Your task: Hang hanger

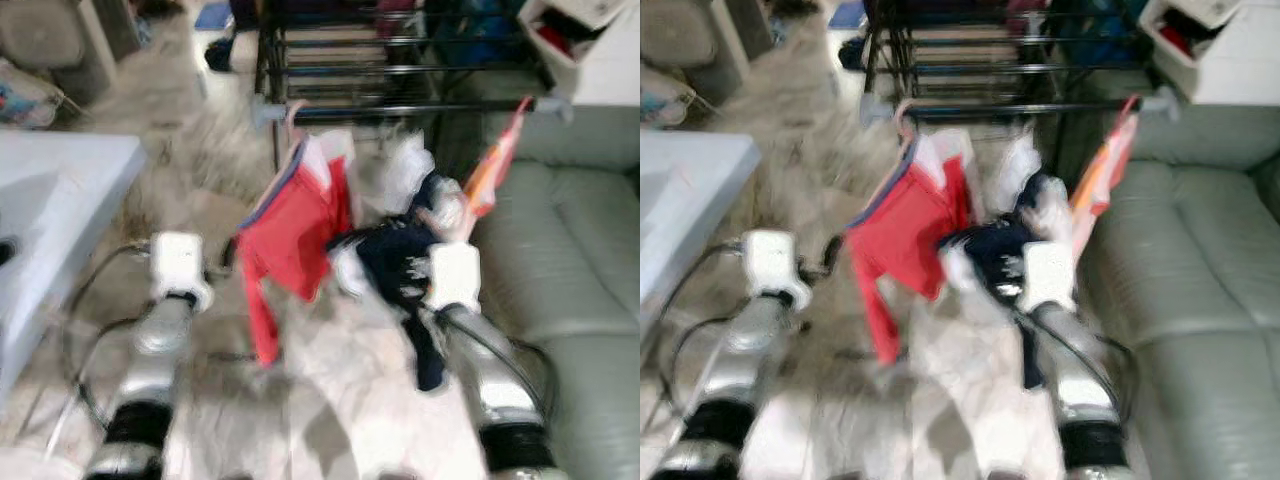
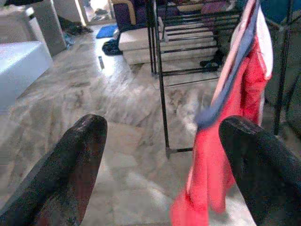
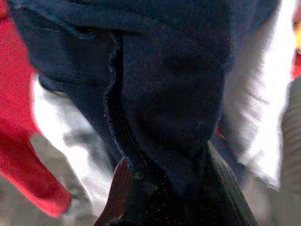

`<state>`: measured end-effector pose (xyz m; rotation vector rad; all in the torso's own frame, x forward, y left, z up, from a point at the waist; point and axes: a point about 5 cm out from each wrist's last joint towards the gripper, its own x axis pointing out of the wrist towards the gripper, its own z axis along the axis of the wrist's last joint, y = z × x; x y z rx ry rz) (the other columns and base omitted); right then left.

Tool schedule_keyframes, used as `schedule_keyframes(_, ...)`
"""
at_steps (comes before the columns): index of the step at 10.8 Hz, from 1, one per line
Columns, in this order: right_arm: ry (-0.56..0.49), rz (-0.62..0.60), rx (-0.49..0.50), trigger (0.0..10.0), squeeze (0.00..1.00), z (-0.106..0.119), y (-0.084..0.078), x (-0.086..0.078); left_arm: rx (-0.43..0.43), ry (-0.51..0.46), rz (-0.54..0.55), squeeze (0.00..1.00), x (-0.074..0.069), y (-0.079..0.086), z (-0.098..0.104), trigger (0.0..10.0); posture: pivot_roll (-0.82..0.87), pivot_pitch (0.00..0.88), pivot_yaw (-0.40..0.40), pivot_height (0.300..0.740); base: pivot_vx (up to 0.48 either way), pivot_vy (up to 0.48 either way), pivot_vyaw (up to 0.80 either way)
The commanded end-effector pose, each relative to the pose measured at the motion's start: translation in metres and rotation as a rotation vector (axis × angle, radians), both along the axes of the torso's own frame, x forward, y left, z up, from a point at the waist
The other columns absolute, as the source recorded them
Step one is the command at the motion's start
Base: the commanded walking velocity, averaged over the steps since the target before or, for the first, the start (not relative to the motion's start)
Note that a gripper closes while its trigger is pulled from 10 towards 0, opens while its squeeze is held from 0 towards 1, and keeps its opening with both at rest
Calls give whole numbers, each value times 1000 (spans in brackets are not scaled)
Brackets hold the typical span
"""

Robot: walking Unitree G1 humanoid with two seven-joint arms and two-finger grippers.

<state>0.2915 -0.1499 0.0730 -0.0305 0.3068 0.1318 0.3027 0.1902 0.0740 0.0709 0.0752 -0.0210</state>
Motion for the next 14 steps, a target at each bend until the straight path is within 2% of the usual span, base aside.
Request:
schedule_keyframes(1, -17, -44, -15, 10000, 0, 5, -15, 1, -19, -32, -35, 0, 5, -11, 8, 10000, -81, 28, 24, 740, 420, 0, 0)
schedule_keyframes(5, 15, -53, -22, 10000, 0, 1, -18, 1, -17, -30, -34, 0, 7, -12, 8, 10000, -83, 27, 26, 740, 420, 0, 0)
schedule_keyframes(9, 32, -35, -29, 10000, 0, -2, -15, 2, -35, -8, -16, 0, 6, -11, 5, 10000, -79, 27, 24, 740, 334, 336, 0)
schedule_keyframes(12, 35, 36, -57, 10000, 0, 1, -9, 7, -27, -6, -12, 0, 7, -11, 6, 10000, -79, 26, 23, 740, 0, 430, 0)
schedule_keyframes(14, 17, 7, -68, 10000, 0, 5, -13, 13, -13, -18, -12, 0, 8, -11, 8, 10000, -73, 19, 23, 740, 0, 0, 0)
